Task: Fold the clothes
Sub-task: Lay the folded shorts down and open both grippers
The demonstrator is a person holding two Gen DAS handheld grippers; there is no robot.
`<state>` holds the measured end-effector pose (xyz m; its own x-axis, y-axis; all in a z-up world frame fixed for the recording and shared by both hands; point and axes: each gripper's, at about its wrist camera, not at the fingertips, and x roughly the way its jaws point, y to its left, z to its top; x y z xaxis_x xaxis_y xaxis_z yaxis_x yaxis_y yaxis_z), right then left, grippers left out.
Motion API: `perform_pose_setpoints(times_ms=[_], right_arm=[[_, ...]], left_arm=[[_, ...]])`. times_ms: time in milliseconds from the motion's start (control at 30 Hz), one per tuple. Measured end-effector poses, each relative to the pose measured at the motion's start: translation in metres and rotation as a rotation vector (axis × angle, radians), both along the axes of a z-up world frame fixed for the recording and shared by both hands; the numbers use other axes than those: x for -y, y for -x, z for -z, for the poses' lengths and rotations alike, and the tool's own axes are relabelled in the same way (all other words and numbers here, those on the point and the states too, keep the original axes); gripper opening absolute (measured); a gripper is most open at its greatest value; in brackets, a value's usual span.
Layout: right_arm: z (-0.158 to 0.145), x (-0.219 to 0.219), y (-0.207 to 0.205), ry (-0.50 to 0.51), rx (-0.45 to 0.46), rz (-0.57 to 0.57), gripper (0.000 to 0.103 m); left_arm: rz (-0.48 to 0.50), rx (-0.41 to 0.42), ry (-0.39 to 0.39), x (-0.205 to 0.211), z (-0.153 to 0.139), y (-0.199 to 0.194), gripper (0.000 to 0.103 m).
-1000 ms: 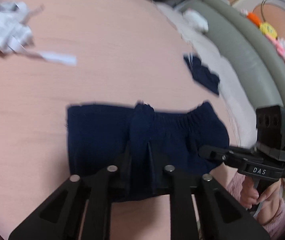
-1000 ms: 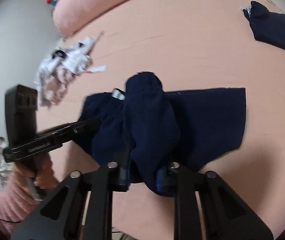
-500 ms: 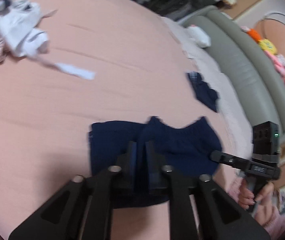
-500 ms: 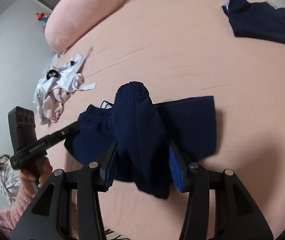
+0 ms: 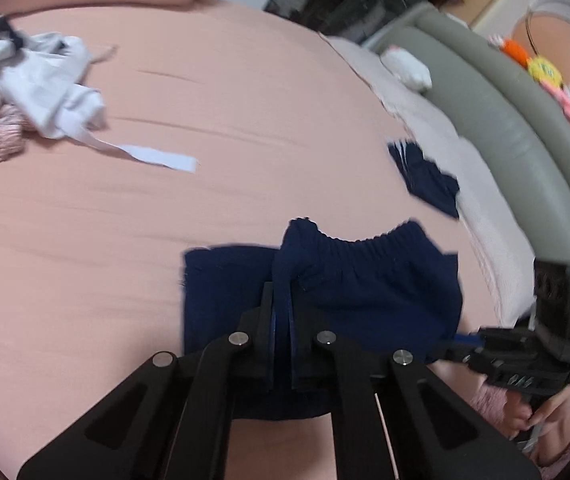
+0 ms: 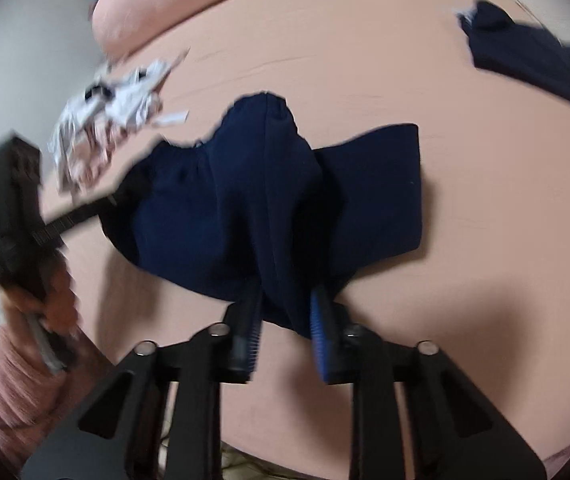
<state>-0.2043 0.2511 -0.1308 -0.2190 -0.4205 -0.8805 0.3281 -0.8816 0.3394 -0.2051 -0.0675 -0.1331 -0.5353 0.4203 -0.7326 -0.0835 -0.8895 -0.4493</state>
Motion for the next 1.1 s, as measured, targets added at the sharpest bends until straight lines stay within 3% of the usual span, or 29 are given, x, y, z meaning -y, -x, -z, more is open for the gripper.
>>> perform_pose_setpoints(times_ms=[133,200,333,433,467,533,600,667,733,900,1000,1100], right_arm=[[0.006,0.004,0.005,-0.089,0.038,-0.074,0.014],[0.001,0.003,0.005,-0.082,0.049,-0.084,0.017],[-0.028,-0.002,0.0,-0.016,-0.002,-0.075,0.02],[-0.061,-0.008,-0.004,0.079,-0.112,-0.026,0.02],[-0.066,-0.006,-0.002,0.089,-0.137,-0.014,0.02],[-0.061,0.006,0.01,0.053,-0.154,-0.003,0.02],[-0.037,0.012,0.023,-0.003,-0.113,0.022,0.019],[-0.016,0.013,0.033,-0.037,-0.076,0.048,0.016],[-0.014,0.011,0.033,-0.024,-0.075,0.068,0.016],[-0.011,0.006,0.034,0.006,-0.071,0.117,0.016],[-0.008,0.003,0.035,0.024,-0.069,0.147,0.017],[-0.008,0.0,0.033,0.042,-0.069,0.175,0.019]], left_arm=[[0.018,0.036,0.043,-0.003,0.009,0.004,0.006],[0.017,0.071,0.057,-0.007,0.026,0.008,0.013],[-0.007,-0.032,0.022,-0.005,0.003,-0.004,0.02],[-0.005,-0.123,0.073,-0.007,-0.02,-0.009,0.052],[0.011,-0.138,0.107,-0.013,-0.024,-0.008,0.053],[0.103,-0.135,0.153,-0.028,-0.024,-0.006,0.053],[0.171,-0.084,0.166,-0.037,-0.014,-0.002,0.051],[0.19,-0.001,0.184,-0.045,0.007,0.01,0.036],[0.171,0.041,0.17,-0.044,0.022,0.019,0.036],[0.089,0.029,0.141,-0.033,0.013,0.026,0.037],[0.064,-0.025,0.069,-0.023,-0.004,0.015,0.037],[0.083,-0.065,0.081,-0.029,-0.012,0.0,0.037]])
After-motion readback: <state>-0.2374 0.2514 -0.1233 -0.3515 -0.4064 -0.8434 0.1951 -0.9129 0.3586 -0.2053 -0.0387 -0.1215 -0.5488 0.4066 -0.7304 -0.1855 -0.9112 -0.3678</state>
